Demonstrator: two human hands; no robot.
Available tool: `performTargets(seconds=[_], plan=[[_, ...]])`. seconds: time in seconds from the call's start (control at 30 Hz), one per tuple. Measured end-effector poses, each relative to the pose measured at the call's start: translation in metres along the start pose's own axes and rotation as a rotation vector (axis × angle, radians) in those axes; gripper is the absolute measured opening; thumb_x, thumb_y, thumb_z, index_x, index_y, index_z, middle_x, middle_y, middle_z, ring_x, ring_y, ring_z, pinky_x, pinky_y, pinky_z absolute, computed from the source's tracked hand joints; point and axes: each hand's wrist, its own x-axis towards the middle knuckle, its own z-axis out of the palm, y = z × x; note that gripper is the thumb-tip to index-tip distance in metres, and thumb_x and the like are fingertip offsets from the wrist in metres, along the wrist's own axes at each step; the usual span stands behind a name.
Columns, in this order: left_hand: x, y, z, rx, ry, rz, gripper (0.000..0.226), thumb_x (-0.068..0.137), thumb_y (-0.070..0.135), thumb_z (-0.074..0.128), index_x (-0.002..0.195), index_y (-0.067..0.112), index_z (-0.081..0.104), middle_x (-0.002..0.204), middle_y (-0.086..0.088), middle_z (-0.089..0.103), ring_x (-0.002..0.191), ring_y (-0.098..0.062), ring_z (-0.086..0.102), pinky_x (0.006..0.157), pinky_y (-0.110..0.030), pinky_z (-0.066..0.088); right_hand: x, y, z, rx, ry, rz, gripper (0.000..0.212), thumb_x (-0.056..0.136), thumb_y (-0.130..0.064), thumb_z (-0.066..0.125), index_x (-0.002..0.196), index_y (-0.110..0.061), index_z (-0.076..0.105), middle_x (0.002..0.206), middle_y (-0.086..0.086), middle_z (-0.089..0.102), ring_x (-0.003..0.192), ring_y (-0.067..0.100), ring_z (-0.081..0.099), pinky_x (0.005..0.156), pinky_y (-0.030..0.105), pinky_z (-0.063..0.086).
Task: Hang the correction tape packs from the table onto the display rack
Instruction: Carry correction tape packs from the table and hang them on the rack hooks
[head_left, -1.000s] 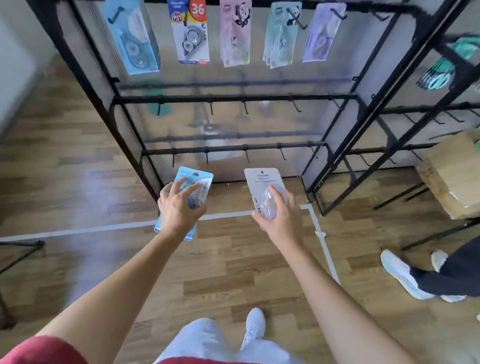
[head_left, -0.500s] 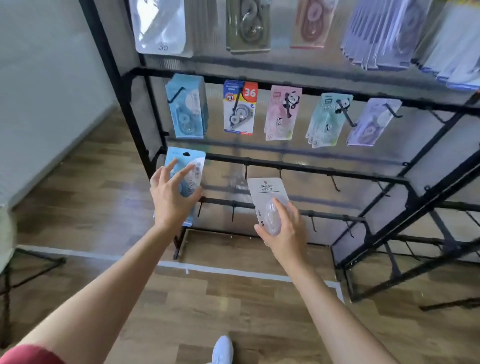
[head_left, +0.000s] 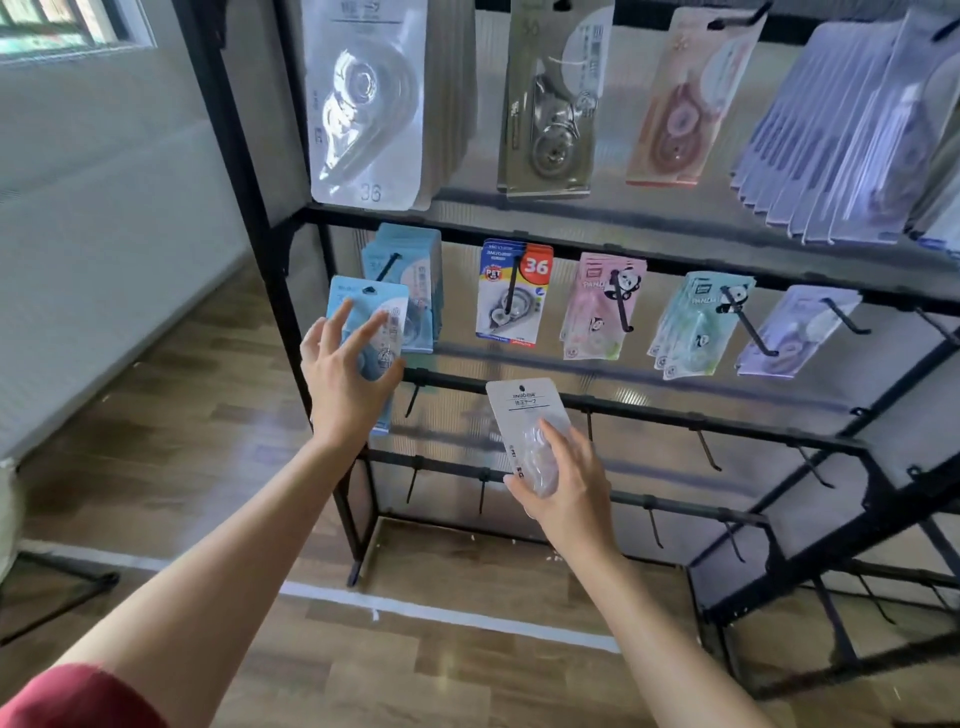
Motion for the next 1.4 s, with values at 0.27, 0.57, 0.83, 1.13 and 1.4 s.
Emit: performTargets(seconds=[0.27, 0.57, 0.83, 1.13, 1.4], plan=[[0.012, -0.01, 0.016, 0.028, -0.009, -0.009, 0.052, 0.079, 0.026, 0.076, 0.129, 0.022, 0.06, 0.146, -0.006, 0.043, 0.133, -0.033, 0.028, 0.108, -0.052, 0.03, 0.023, 0.006, 0.0, -0.007, -0.027, -0.004, 0.074, 0.078, -0.038, 0.075, 0.142, -0.023, 0.041, 0.148, 0.011, 0.033, 0.136, 0.025, 0.031, 0.108, 0.038, 0.031], [0.061, -0.011, 0.054, 0.117, -0.098, -0.025, 0.062, 0.084, 0.024, 0.071, 0.141, 0.024, 0.047, 0.153, -0.004, 0.03, 0.133, -0.035, 0.023, 0.111, -0.045, 0.024, 0.034, 0.023, -0.005, -0.041, -0.012, 0.019, 0.073, 0.077, -0.039, 0.075, 0.141, -0.022, 0.043, 0.147, 0.012, 0.034, 0.137, 0.025, 0.031, 0.106, 0.039, 0.032], [0.091, -0.014, 0.074, 0.183, -0.159, -0.021, 0.069, 0.083, 0.025, 0.07, 0.145, 0.023, 0.04, 0.158, -0.003, 0.021, 0.142, -0.036, 0.013, 0.116, -0.045, 0.013, 0.04, 0.031, -0.011, -0.057, 0.015, 0.049, 0.074, 0.076, -0.041, 0.075, 0.14, -0.021, 0.045, 0.145, 0.014, 0.037, 0.134, 0.028, 0.035, 0.105, 0.042, 0.036], [0.031, -0.009, 0.081, 0.183, -0.166, -0.017, 0.083, 0.08, 0.018, 0.074, 0.15, 0.022, 0.028, 0.159, -0.016, 0.004, 0.146, -0.037, -0.001, 0.116, -0.052, -0.001, 0.029, 0.039, -0.025, -0.071, 0.059, 0.101, 0.073, 0.078, -0.041, 0.073, 0.142, -0.023, 0.042, 0.146, 0.011, 0.035, 0.136, 0.025, 0.032, 0.106, 0.04, 0.035], [-0.012, 0.034, 0.091, 0.079, -0.316, 0.15, 0.085, 0.082, 0.021, 0.073, 0.151, 0.02, 0.023, 0.16, -0.013, 0.007, 0.147, -0.033, 0.004, 0.116, -0.047, 0.004, -0.001, 0.045, -0.053, -0.089, 0.148, 0.151, 0.073, 0.079, -0.043, 0.072, 0.142, -0.023, 0.041, 0.147, 0.01, 0.034, 0.134, 0.025, 0.034, 0.104, 0.041, 0.037]])
